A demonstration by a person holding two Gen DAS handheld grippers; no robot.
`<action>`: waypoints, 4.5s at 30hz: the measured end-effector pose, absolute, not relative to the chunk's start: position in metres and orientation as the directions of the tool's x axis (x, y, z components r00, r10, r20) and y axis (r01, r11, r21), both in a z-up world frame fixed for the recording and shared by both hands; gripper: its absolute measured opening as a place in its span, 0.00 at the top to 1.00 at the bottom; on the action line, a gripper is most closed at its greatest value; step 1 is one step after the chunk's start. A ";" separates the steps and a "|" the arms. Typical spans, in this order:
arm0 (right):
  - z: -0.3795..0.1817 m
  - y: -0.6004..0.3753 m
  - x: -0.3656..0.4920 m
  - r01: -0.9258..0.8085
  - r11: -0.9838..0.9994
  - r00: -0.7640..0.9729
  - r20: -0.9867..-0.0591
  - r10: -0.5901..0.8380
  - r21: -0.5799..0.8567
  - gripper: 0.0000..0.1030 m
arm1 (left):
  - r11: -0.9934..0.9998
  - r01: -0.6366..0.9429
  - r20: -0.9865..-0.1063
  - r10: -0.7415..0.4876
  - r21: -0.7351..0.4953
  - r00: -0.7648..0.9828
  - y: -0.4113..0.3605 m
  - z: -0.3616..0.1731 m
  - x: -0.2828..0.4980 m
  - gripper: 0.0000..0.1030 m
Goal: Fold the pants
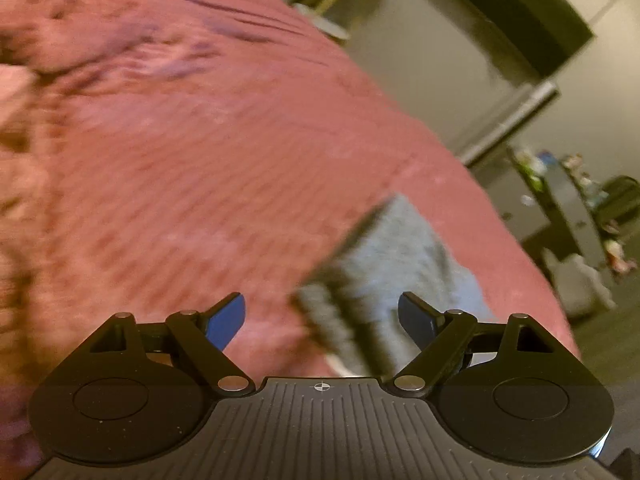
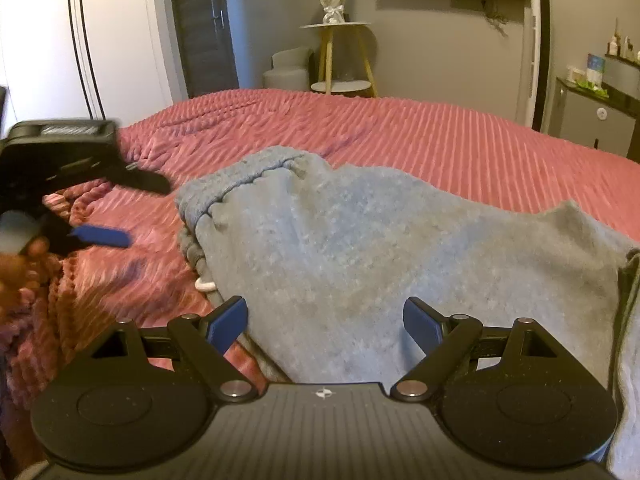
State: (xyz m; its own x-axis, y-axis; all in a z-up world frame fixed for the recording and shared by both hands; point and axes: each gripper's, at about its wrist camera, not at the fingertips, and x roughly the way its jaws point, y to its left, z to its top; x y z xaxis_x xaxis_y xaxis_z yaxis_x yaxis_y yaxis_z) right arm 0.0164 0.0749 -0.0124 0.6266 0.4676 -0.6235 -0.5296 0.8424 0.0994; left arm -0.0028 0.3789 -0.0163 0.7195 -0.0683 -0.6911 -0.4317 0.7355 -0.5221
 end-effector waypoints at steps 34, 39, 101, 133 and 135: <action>0.012 0.078 0.064 -0.480 0.824 0.609 -0.561 0.561 0.302 0.92 | 0.992 0.118 -0.685 -0.120 -0.050 0.718 0.263 -0.051 0.021 0.65; 0.013 0.076 0.068 -0.473 0.825 0.609 -0.561 0.560 0.310 0.92 | 0.994 0.095 -0.716 -0.110 -0.062 0.689 0.265 -0.061 0.032 0.93; 0.000 0.027 0.043 -0.418 0.833 0.555 -0.624 0.550 0.363 0.37 | 0.731 -0.204 -0.631 -0.373 -0.652 0.681 0.317 -0.077 0.046 0.05; 0.044 -0.126 -0.008 -0.109 0.919 0.775 -0.547 0.317 0.378 0.29 | 0.856 -0.092 -0.481 -0.194 -0.508 0.855 0.256 0.040 0.029 0.63; 0.059 -0.155 -0.019 -0.059 0.917 0.820 -0.506 0.269 0.393 0.28 | 0.899 0.009 -0.437 -0.221 -0.438 0.872 0.215 0.072 0.025 0.63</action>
